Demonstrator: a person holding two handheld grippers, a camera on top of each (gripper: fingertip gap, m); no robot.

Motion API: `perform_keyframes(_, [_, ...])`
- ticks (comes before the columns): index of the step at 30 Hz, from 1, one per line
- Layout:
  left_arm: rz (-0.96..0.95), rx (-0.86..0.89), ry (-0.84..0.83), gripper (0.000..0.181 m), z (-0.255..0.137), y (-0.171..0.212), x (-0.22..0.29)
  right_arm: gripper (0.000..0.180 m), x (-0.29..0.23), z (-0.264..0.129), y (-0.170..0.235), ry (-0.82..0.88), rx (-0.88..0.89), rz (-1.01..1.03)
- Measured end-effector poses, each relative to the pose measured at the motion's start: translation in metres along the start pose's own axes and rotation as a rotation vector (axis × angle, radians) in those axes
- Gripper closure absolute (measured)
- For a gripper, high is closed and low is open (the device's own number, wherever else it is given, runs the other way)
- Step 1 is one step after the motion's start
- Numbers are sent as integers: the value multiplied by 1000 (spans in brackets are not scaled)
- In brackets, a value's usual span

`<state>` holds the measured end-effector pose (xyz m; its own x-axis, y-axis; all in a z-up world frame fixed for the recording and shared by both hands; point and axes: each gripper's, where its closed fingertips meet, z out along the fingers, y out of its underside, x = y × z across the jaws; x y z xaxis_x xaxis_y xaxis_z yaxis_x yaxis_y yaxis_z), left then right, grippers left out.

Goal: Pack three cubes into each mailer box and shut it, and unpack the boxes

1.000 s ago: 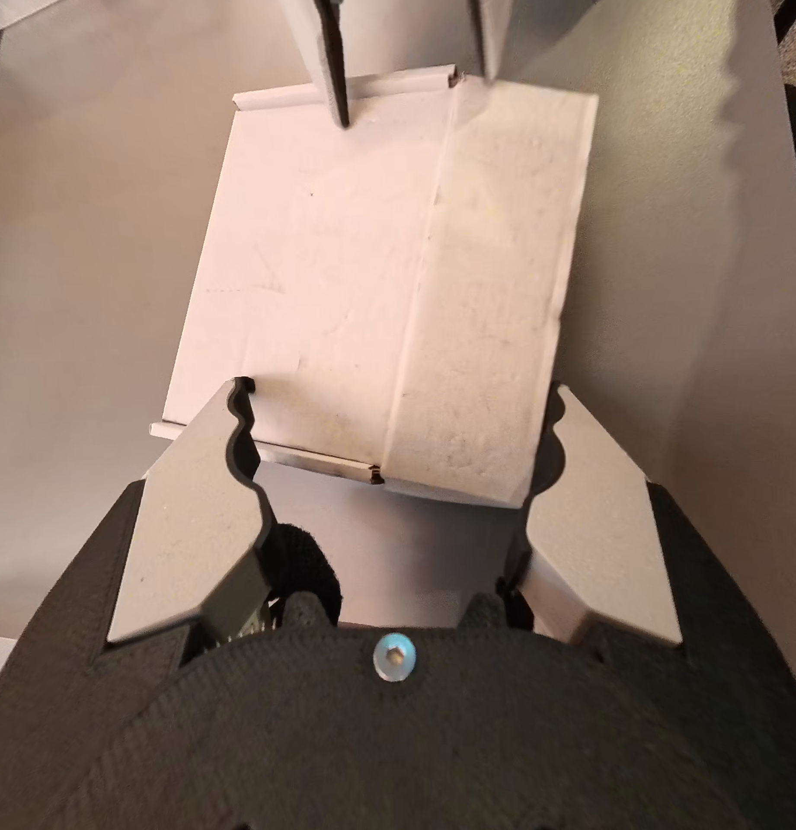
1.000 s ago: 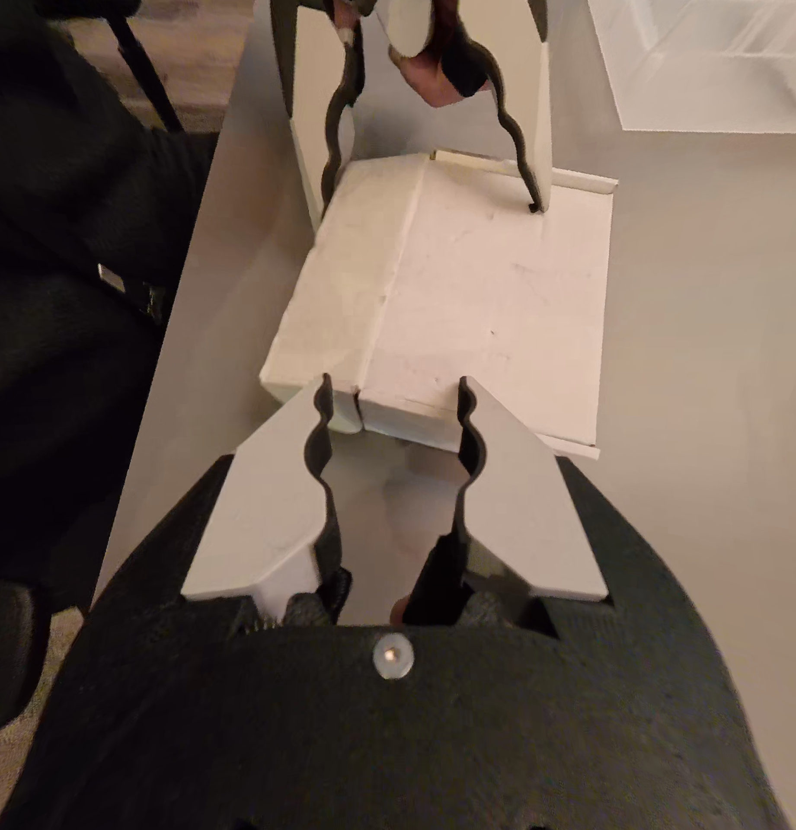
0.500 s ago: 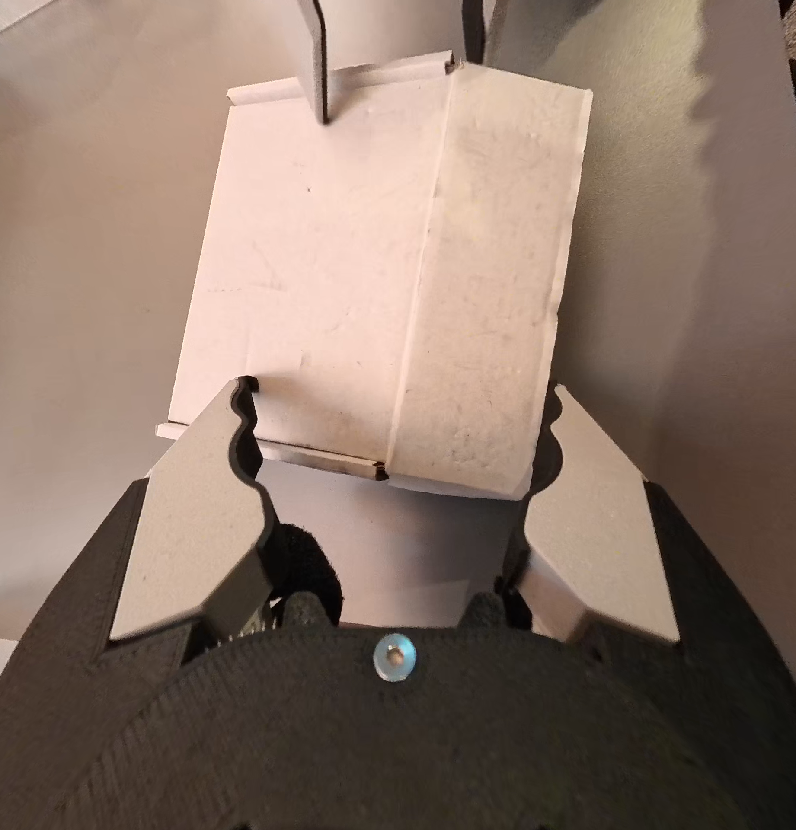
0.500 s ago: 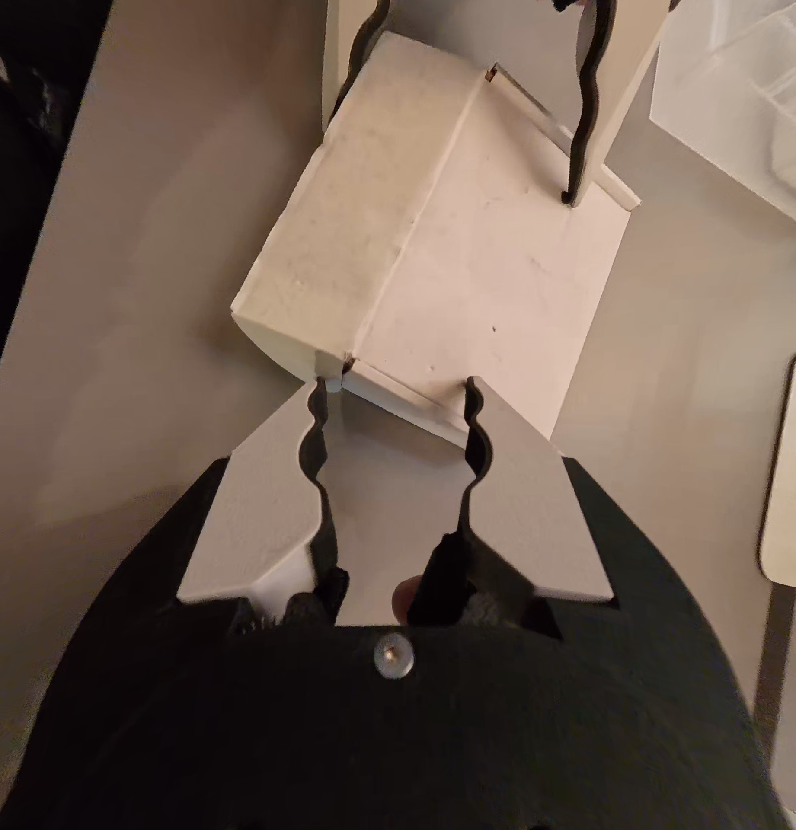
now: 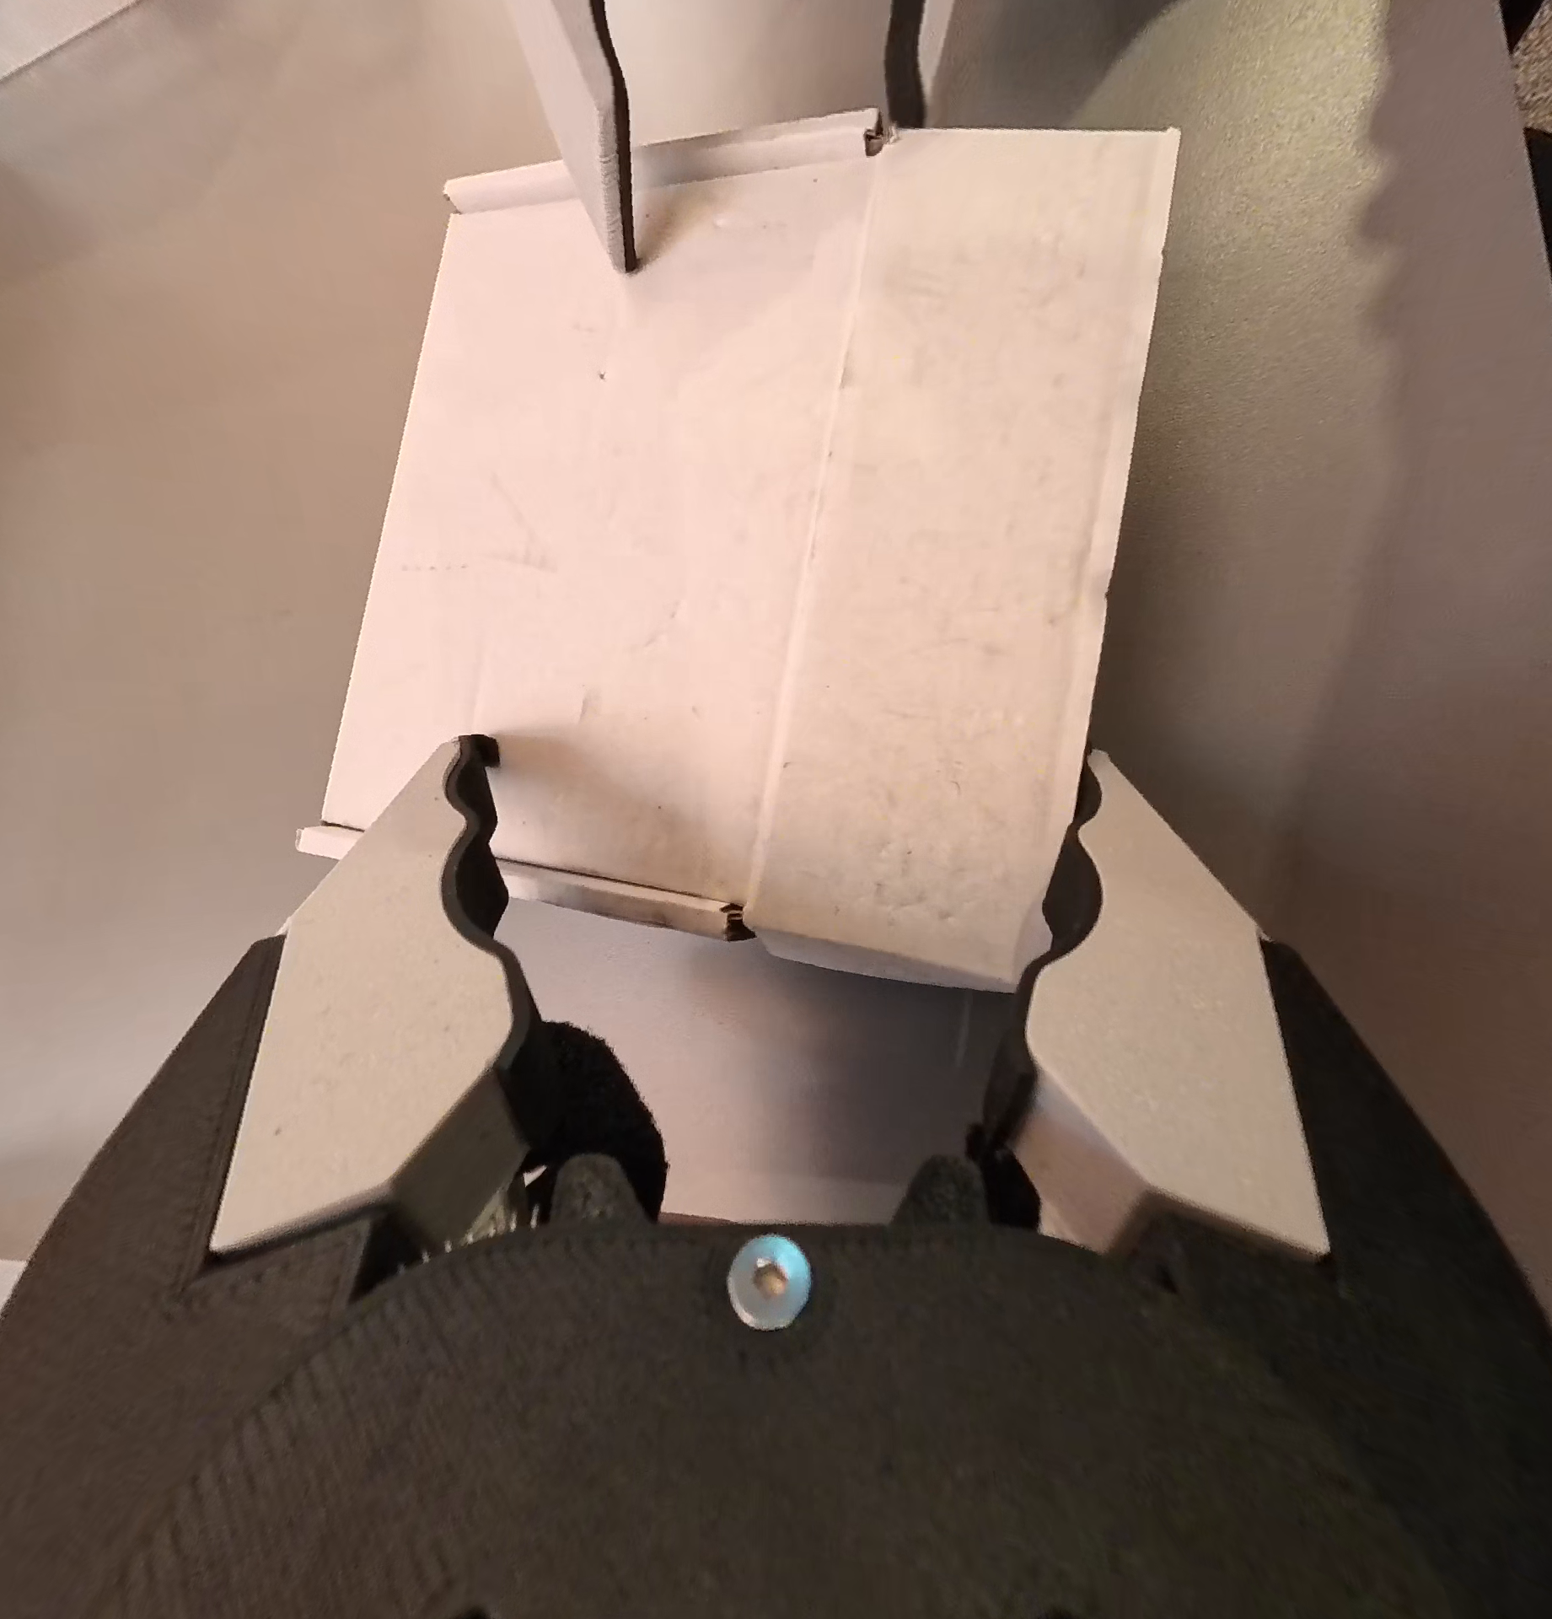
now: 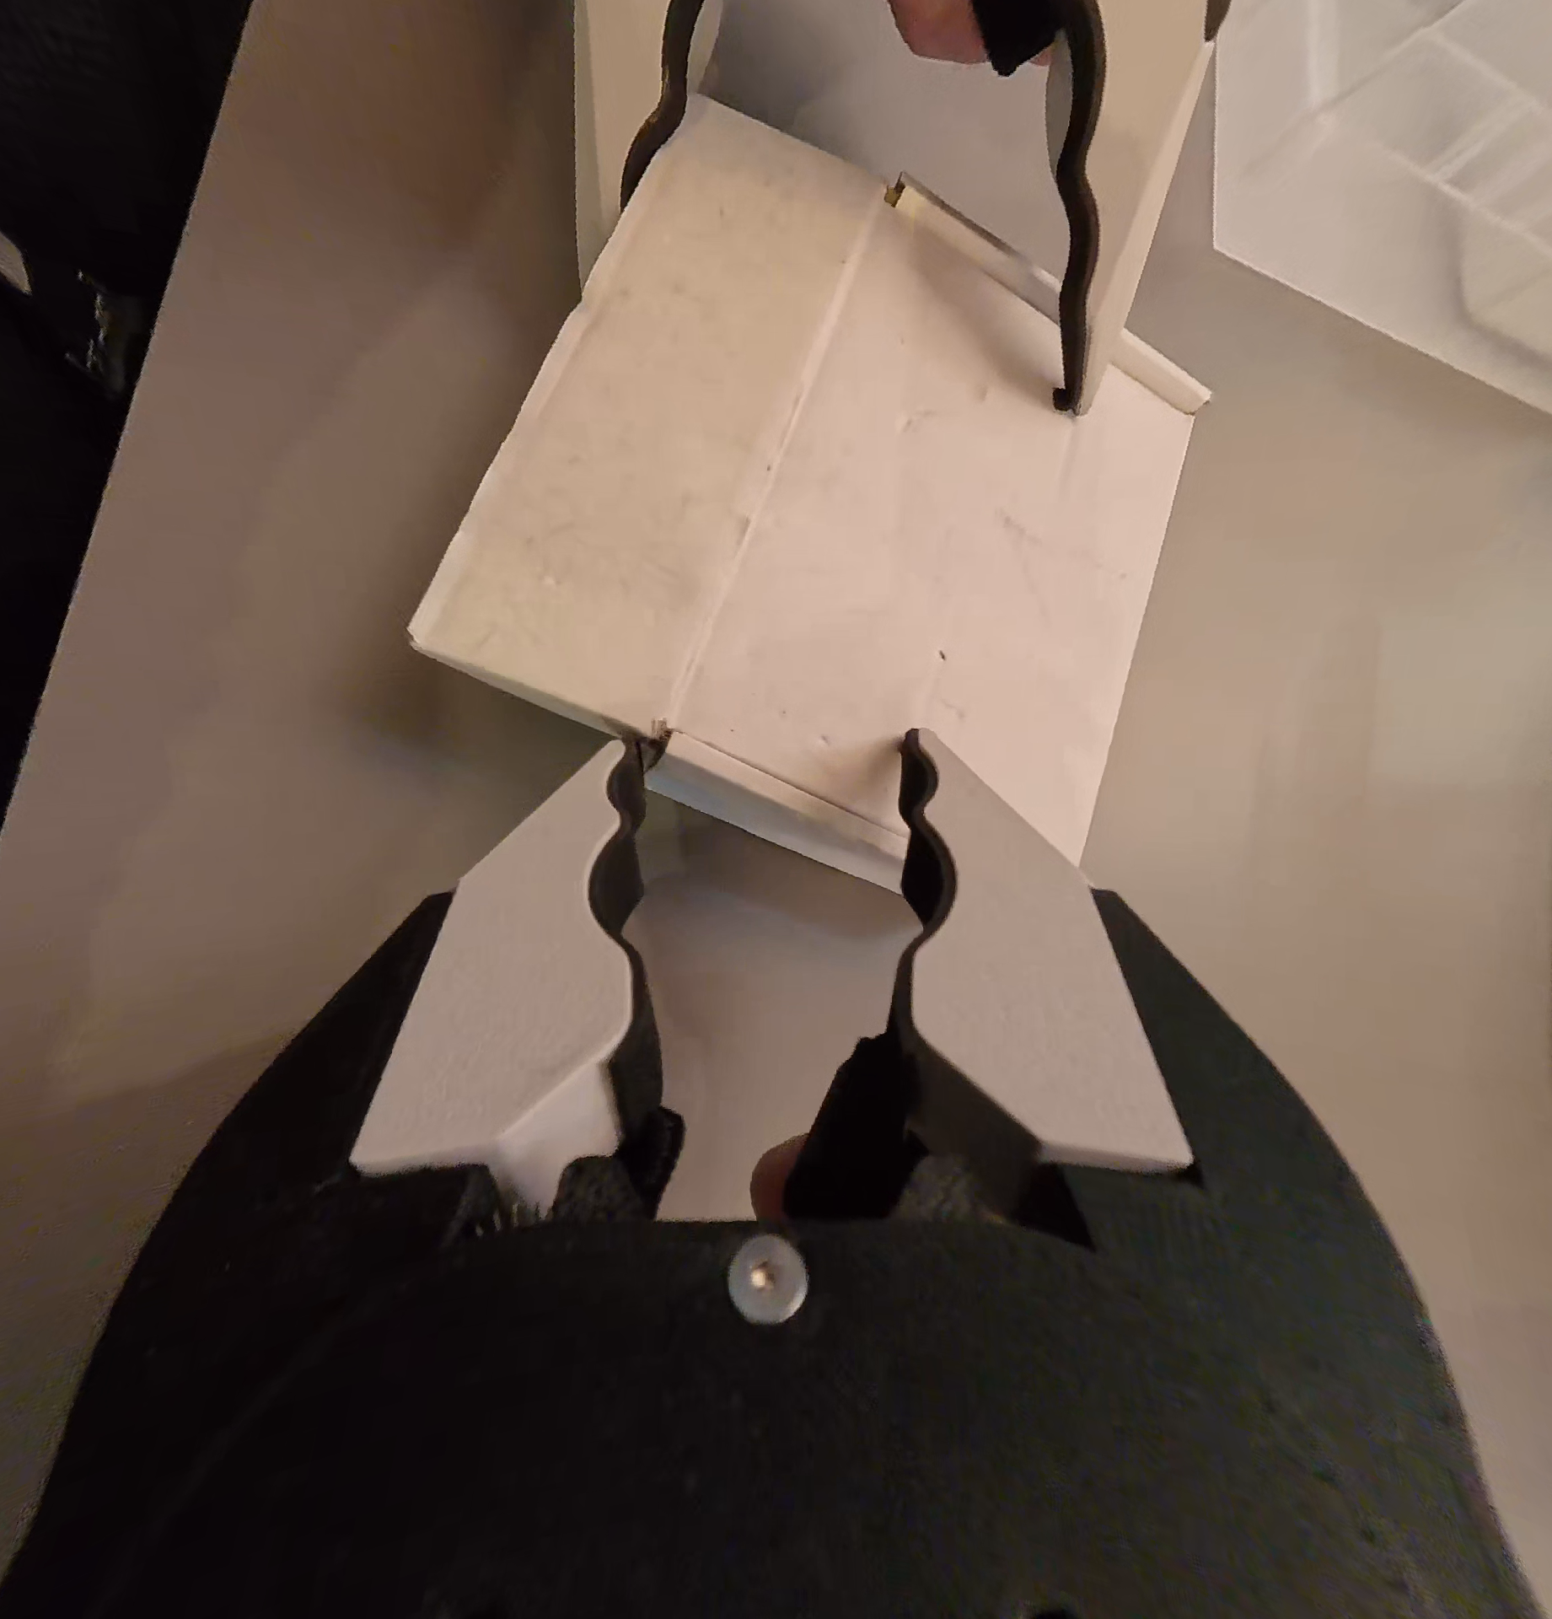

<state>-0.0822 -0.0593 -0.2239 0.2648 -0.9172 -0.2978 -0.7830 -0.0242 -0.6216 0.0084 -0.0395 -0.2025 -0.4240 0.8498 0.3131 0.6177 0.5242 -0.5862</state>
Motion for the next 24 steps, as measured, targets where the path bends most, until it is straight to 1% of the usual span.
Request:
perform_keyframes(4, [6, -1, -1, 54, 0, 0, 0, 121, -1, 0, 2, 4, -45, -65])
perform_keyframes(7, [2, 7, 4, 55, -1, 0, 0, 111, -5, 0, 3, -15, -59, -78])
perform_keyframes(12, [8, 6, -5, 55, 0, 0, -1, 120, -1, 1, 1, 10, -33, -41])
perform_keyframes(16, [12, 1, -11, 55, 0, 0, -1, 120, -1, 1, 1, 23, -27, -29])
perform_keyframes(20, [19, -4, -18, 55, 1, 1, -1, 121, 0, 1, 2, 37, -47, -68])
perform_keyframes(22, [22, 0, -25, 56, 1, 1, -1, 117, -3, 1, 3, 21, -53, -75])
perform_keyframes(24, [27, 3, -35, 56, 1, 1, -2, 109, -6, 1, 3, -1, -53, -73])
